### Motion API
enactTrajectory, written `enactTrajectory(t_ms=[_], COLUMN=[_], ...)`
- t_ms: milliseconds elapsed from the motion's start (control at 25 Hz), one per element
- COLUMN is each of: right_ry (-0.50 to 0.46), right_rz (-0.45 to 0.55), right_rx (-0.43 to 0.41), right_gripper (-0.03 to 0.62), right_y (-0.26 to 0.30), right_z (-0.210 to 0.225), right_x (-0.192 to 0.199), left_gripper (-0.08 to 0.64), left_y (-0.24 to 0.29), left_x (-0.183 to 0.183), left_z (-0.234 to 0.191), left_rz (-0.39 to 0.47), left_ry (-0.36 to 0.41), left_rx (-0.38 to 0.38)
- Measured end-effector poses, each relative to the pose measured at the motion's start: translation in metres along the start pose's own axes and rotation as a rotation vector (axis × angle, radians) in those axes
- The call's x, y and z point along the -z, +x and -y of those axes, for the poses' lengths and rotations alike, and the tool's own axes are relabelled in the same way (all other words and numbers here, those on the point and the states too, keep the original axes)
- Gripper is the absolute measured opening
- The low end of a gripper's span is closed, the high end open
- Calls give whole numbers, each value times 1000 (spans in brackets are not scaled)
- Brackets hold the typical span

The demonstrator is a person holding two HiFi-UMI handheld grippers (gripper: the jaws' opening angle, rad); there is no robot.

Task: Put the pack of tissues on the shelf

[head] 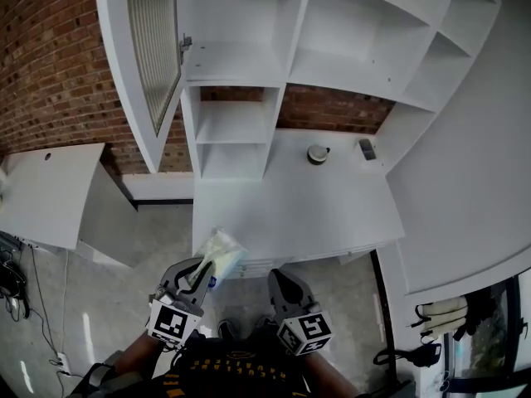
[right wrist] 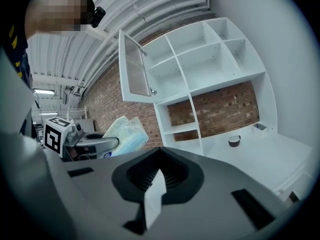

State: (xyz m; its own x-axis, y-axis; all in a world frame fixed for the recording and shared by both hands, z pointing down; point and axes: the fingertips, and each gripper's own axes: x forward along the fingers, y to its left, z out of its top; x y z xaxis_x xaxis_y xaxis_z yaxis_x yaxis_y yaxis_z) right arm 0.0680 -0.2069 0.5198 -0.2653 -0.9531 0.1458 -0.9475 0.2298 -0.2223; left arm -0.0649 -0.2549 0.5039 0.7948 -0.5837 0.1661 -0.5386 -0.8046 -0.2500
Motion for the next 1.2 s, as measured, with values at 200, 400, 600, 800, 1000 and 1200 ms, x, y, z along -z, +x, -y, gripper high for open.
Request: enactTrajectory(t_ms=[200, 400, 600, 800, 1000, 1200], right_ry=[-30, -31, -62, -104, -165, -221], right_rz=[13, 53, 86, 89, 152, 202], right_rx=[-11, -43, -98, -170, -220, -284], right_gripper=[-5, -5, -5, -5, -5, -5], right_y=[21, 55, 92, 127, 150, 176], right_z=[20, 45, 68, 88, 101, 102], right_x=[-20, -47, -91, -140, -192, -239], left_gripper=[31, 31, 31, 31, 31, 31], left_y=[23, 40, 72, 111, 145, 173], left_x=[-14, -30, -50, -80, -115, -161], left_z=[-16, -51, -80, -105, -121, -152], left_rz=[21, 25, 36, 77, 106, 157], left_ry=[18, 83, 104, 102, 83, 180], left_rx=[-1, -70, -126, -160, -159, -213])
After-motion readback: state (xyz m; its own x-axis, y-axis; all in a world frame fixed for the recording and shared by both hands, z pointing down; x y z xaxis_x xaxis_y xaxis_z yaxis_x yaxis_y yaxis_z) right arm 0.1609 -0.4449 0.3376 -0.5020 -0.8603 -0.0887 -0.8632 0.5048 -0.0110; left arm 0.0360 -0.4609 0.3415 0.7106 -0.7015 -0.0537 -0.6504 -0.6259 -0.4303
